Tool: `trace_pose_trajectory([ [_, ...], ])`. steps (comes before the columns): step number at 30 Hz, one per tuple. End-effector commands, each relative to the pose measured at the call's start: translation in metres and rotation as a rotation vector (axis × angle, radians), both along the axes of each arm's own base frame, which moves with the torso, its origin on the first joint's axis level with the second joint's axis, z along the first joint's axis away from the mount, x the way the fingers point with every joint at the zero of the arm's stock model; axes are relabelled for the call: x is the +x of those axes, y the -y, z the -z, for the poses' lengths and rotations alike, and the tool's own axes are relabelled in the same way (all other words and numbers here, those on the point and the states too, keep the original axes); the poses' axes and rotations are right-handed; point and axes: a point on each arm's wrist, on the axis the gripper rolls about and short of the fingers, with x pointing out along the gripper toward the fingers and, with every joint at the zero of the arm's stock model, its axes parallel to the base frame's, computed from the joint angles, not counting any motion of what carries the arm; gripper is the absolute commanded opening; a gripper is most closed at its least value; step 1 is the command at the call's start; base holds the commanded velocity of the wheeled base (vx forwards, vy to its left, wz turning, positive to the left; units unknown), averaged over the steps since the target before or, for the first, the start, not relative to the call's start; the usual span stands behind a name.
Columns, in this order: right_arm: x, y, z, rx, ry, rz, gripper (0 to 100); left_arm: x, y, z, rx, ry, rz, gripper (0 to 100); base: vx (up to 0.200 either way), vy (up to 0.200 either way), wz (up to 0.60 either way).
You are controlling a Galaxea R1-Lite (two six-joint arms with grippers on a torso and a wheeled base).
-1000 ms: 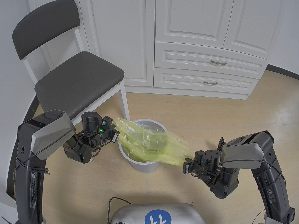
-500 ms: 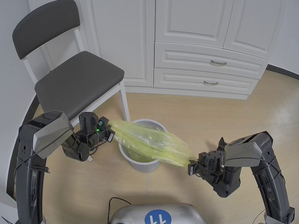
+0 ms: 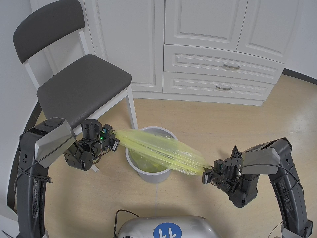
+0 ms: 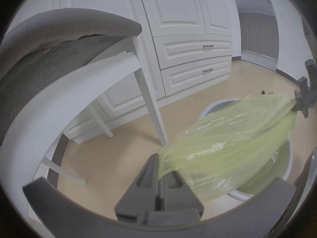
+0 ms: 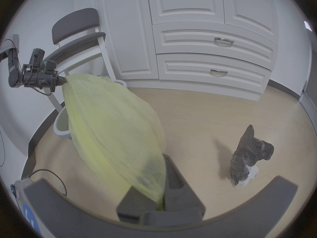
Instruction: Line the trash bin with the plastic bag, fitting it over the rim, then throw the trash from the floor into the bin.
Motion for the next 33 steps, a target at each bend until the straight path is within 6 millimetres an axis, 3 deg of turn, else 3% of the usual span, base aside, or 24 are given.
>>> trace_pose_trajectory([
  [1, -0.005, 0.002, -0.008, 0.003, 0.001, -0.012, 0, -0.002, -0.002, -0.001, -0.002, -0.004, 0.006, 0, 0.0, 0.0, 0.0],
  [8, -0.028, 0.008, -0.027, -0.045, -0.035, -0.094, 0, -0.008, -0.007, -0.004, 0.004, -0.043, 0.013, 0, 0.0, 0.0, 0.0],
  [15, -0.054, 0.01, -0.024, -0.137, -0.109, -0.183, 0, -0.024, -0.011, -0.01, -0.033, -0.09, 0.139, 0, 0.0, 0.0, 0.0],
  [33, -0.079, 0.015, -0.031, -0.21, -0.175, -0.258, 0, -0.051, -0.042, -0.027, 0.093, -0.257, 0.226, 0, 0.0, 0.0, 0.0],
])
